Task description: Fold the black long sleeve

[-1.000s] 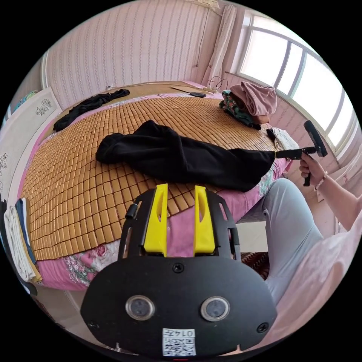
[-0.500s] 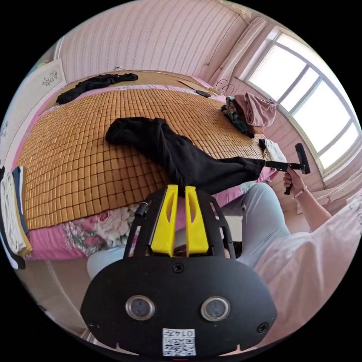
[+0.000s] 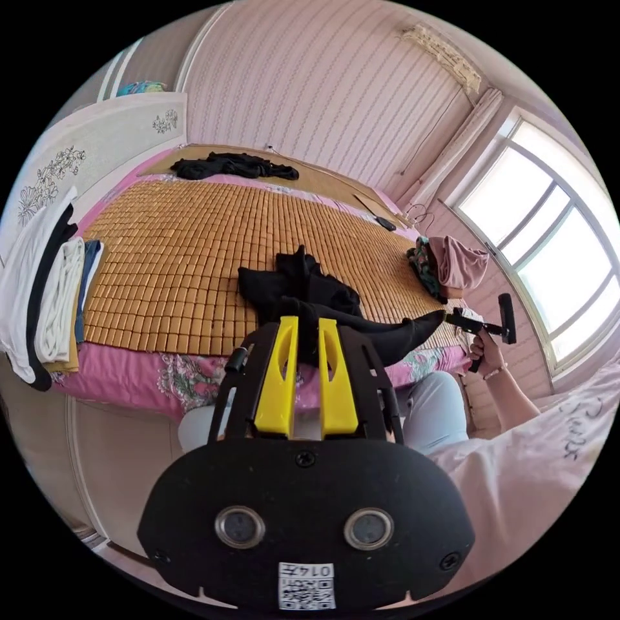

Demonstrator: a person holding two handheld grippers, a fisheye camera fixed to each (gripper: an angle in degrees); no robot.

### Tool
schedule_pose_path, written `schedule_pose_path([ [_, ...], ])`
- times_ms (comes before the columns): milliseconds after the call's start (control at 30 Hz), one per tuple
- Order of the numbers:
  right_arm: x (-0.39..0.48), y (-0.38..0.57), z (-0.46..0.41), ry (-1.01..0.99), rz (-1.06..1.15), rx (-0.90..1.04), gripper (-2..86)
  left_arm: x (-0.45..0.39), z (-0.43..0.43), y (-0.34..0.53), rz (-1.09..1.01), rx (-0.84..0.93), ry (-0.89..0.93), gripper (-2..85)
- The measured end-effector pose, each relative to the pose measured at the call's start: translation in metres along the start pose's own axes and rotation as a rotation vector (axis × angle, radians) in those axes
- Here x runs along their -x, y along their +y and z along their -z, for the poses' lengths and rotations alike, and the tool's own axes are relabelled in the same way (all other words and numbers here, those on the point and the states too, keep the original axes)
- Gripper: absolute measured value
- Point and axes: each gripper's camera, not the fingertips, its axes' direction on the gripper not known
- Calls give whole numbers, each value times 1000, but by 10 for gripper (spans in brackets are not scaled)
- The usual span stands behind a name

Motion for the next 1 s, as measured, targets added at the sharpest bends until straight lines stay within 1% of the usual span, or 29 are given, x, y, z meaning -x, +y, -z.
schedule_pose_path([
  [67, -3, -14, 1, 30, -19, -9, 2, 1, -13, -19, -36, -3, -28, 70],
  [167, -27, -20, -39, 150, -75, 169, 1, 8, -49, -24, -14, 68, -13, 71],
  [200, -39, -16, -62, 189, -99, 272, 0, 10, -62, -18, -3, 103, -15, 73],
  [233, -49, -9, -80, 193, -122, 357, 0, 10, -68, -15, -1, 120, -22, 73],
  [267, -52, -6, -86, 185, -133, 376, 0, 11, -77, -8, 9, 142, -41, 74],
  [333, -58, 5, -95, 126, -156, 381, -1, 13, -86, 2, 16, 170, -46, 74],
  [433, -59, 8, -100, 101, -161, 379, -1, 15, -103, 16, -8, 206, -53, 76],
  [500, -61, 7, -101, 68, -170, 375, 0, 8, -120, 18, -98, 228, -108, 90],
  [567, -62, 5, -101, 37, -174, 377, 1, -1, -129, 12, -158, 198, -128, 100],
  [633, -61, 2, -97, 29, -160, 366, 2, -10, -135, 2, -219, 165, -159, 92],
  [667, -60, 2, -95, 27, -157, 364, 2, -15, -141, -6, -247, 163, -163, 69],
  [700, -61, 1, -92, 18, -151, 355, 2, -17, -147, -13, -243, 186, -147, 33],
  [767, -62, 2, -87, 1, -149, 342, 2, -18, -155, -19, -251, 256, -113, 19],
  [867, -66, 4, -81, -35, -152, 337, 2, -14, -144, -7, -239, 273, -84, 8],
  [933, -67, 6, -77, -59, -138, 344, 2, -7, -123, 6, -191, 283, 2, 5],
  [1000, -64, 7, -74, -68, -111, 363, 2, 2, -83, 21, -141, 309, 171, 5],
])
